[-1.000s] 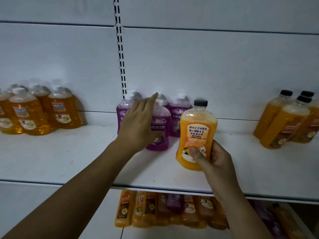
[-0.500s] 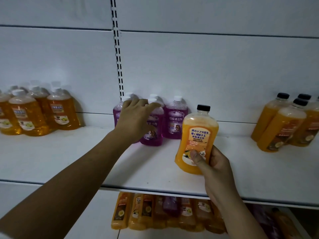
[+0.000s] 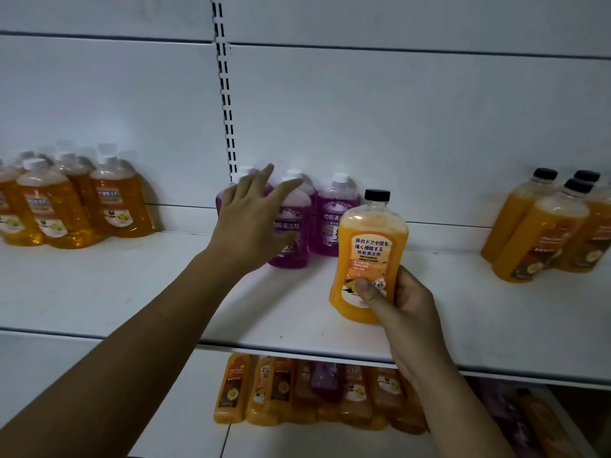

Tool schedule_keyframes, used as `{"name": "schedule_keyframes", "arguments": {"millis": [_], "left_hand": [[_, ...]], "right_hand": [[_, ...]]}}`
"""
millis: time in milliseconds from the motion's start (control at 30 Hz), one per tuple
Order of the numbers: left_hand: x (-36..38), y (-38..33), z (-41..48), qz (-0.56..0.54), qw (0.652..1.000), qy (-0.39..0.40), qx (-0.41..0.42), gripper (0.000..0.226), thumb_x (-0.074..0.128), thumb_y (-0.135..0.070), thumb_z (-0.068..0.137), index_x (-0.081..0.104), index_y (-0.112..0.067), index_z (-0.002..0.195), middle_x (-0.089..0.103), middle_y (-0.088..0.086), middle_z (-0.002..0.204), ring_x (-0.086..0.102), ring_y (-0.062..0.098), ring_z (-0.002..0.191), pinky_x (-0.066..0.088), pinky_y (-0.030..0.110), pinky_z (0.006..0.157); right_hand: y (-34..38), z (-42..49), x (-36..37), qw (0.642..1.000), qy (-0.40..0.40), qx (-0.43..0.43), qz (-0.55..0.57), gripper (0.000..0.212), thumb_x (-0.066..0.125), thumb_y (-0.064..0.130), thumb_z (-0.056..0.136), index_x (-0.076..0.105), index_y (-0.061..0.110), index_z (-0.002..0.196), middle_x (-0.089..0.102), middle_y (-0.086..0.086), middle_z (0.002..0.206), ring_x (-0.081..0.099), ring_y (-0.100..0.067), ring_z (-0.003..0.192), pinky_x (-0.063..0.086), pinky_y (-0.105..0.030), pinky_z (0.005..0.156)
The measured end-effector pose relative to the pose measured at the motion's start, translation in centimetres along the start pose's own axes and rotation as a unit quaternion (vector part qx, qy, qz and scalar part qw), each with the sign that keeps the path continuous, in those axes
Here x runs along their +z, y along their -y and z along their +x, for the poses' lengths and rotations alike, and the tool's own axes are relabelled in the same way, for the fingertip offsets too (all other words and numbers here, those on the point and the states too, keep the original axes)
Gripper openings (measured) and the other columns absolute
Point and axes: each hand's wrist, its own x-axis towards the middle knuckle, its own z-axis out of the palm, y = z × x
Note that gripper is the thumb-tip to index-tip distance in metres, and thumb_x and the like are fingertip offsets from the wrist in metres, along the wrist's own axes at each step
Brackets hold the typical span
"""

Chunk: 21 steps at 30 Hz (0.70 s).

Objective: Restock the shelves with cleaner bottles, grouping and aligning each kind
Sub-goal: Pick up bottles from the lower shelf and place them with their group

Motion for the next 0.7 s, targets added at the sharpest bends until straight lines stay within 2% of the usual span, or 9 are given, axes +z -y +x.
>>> {"name": "schedule_keyframes", "arguments": {"millis": [133,300,367,533,700], "left_hand": [[-1.8,0.2,-3.5,-0.022,0.998,-0.055,-0.017,0.077,0.076,-0.054,0.086,0.044,-0.032,0.152,0.044,0.002,0.16,0.038,0.03,0.147,0.033,0.052,0.116],[-3.6,0.1,-9.8,-0.029,0.996,-0.04,-0.069,0.072,0.062,-0.064,0.093,0.042,-0.03,0.154,0.049,-0.001,0.156,0.042,0.025,0.145,0.037,0.051,0.116],[-4.4,0.3,-12.9,-0.022,0.994,-0.024,-0.109,0.069,0.055,-0.066,0.095,0.041,-0.034,0.154,0.047,-0.004,0.158,0.04,0.021,0.148,0.034,0.049,0.118],[-7.4,1.6,-21.0,0.029,0.982,0.009,-0.188,0.07,0.056,-0.068,0.095,0.039,-0.037,0.156,0.048,-0.009,0.157,0.041,0.017,0.147,0.035,0.046,0.12],[-11.3,4.3,-26.4,0.09,0.961,0.044,-0.257,0.079,0.049,-0.077,0.093,0.033,-0.038,0.159,0.045,-0.008,0.159,0.037,0.019,0.148,0.03,0.046,0.121]], "right_hand": [[0.5,-0.2,0.1,1.0,0.013,-0.005,-0.01,0.048,0.076,0.052,0.076,0.073,0.029,0.118,0.079,0.011,0.109,0.074,-0.009,0.103,0.058,-0.04,0.096],[1.0,-0.9,0.9,0.999,0.045,-0.006,0.001,0.051,0.077,0.055,0.071,0.074,0.028,0.115,0.08,0.012,0.105,0.075,-0.009,0.1,0.059,-0.039,0.093],[1.2,-1.3,1.7,0.997,0.072,-0.005,0.017,0.046,0.078,0.05,0.074,0.074,0.026,0.113,0.08,0.012,0.103,0.076,-0.008,0.098,0.058,-0.035,0.09],[1.1,-2.9,5.0,0.986,0.141,-0.007,0.084,0.041,0.077,0.042,0.076,0.074,0.019,0.11,0.081,0.008,0.099,0.077,-0.009,0.092,0.058,-0.019,0.074],[1.9,-5.2,9.9,0.976,0.205,-0.007,0.078,0.044,0.076,0.05,0.077,0.07,0.028,0.115,0.079,0.014,0.103,0.075,-0.003,0.094,0.056,-0.03,0.083]]}}
